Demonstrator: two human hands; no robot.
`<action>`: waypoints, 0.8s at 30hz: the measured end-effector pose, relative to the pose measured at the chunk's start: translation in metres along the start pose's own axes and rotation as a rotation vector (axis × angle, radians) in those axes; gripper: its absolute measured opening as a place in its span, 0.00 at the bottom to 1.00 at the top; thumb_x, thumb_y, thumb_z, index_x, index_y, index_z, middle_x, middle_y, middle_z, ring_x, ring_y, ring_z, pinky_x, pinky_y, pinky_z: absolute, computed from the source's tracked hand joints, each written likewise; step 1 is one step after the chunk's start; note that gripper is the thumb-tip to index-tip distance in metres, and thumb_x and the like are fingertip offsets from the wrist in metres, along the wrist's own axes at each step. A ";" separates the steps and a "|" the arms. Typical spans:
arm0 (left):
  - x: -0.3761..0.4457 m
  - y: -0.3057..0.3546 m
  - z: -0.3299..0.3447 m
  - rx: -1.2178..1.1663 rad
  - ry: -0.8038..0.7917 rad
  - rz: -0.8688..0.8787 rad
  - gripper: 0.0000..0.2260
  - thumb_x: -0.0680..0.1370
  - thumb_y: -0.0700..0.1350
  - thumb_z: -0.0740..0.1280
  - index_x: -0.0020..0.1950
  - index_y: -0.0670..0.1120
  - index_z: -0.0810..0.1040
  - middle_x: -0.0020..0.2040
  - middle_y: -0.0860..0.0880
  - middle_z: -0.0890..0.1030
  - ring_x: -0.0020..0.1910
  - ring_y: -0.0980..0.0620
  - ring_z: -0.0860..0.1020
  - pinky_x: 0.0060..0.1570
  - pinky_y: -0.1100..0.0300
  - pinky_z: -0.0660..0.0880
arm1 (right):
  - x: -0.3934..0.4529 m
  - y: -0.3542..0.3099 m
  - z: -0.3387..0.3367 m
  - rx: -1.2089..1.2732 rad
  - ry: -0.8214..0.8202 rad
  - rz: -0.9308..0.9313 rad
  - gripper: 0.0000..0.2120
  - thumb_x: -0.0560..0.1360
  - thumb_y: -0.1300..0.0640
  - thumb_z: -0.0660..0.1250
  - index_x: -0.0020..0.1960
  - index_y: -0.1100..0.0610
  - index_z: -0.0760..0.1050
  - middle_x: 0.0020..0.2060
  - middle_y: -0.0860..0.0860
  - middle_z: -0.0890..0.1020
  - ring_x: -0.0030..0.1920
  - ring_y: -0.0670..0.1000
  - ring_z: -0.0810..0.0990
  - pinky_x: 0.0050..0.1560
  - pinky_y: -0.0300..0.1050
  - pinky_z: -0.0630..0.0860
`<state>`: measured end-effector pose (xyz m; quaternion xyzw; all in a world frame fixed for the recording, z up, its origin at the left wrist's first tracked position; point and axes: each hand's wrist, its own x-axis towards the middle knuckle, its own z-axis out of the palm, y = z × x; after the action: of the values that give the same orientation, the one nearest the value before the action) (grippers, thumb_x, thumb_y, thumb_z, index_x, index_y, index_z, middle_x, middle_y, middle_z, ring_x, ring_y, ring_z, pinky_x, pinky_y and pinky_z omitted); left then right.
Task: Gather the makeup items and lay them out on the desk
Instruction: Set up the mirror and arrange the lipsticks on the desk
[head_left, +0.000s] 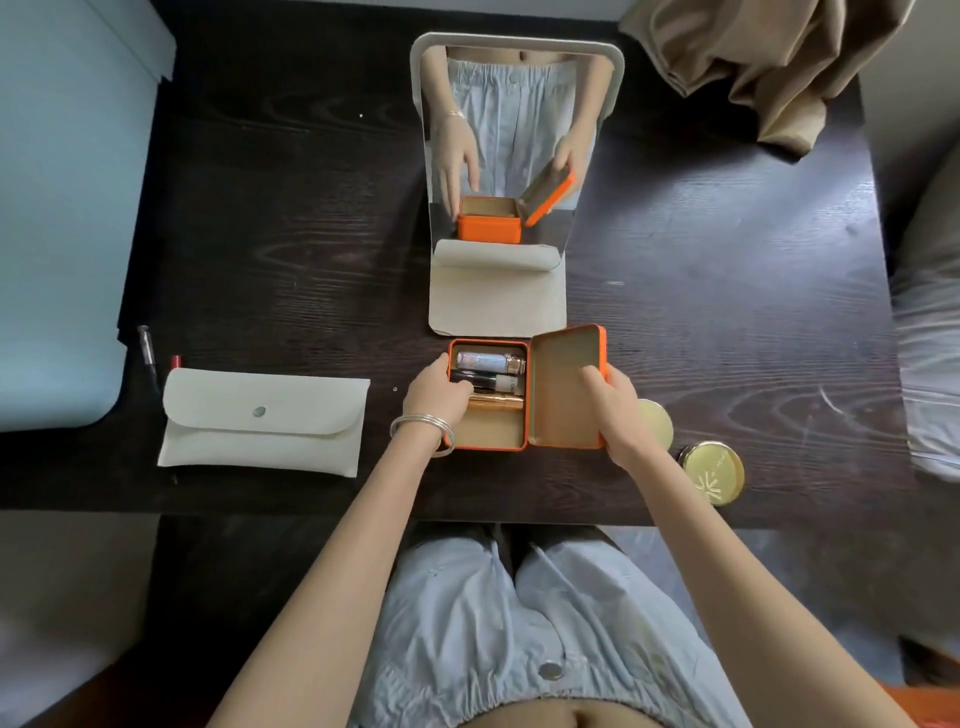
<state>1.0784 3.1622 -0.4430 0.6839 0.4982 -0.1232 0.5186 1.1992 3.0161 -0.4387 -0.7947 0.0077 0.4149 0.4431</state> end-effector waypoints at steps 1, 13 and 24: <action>0.000 0.000 0.002 0.057 0.044 0.015 0.16 0.77 0.39 0.62 0.65 0.46 0.71 0.61 0.45 0.77 0.59 0.47 0.75 0.54 0.56 0.70 | 0.006 0.002 -0.004 -0.091 0.073 -0.038 0.06 0.75 0.55 0.58 0.41 0.56 0.69 0.35 0.50 0.73 0.36 0.49 0.70 0.37 0.42 0.69; -0.008 0.005 0.033 0.797 0.296 0.432 0.22 0.73 0.40 0.67 0.66 0.49 0.68 0.66 0.49 0.67 0.65 0.47 0.64 0.59 0.58 0.66 | 0.016 0.002 0.001 -0.481 0.148 -0.056 0.31 0.75 0.64 0.62 0.75 0.63 0.55 0.66 0.60 0.70 0.67 0.60 0.68 0.63 0.50 0.67; 0.010 0.007 0.037 1.078 0.220 0.434 0.26 0.69 0.45 0.71 0.63 0.47 0.65 0.60 0.46 0.70 0.59 0.46 0.68 0.56 0.54 0.65 | -0.028 0.014 0.027 -0.532 0.150 -0.393 0.16 0.72 0.69 0.62 0.58 0.59 0.75 0.59 0.55 0.73 0.62 0.54 0.68 0.63 0.45 0.68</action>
<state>1.1017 3.1378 -0.4616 0.9459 0.2650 -0.1786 0.0564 1.1583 3.0167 -0.4367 -0.8970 -0.2218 0.2493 0.2898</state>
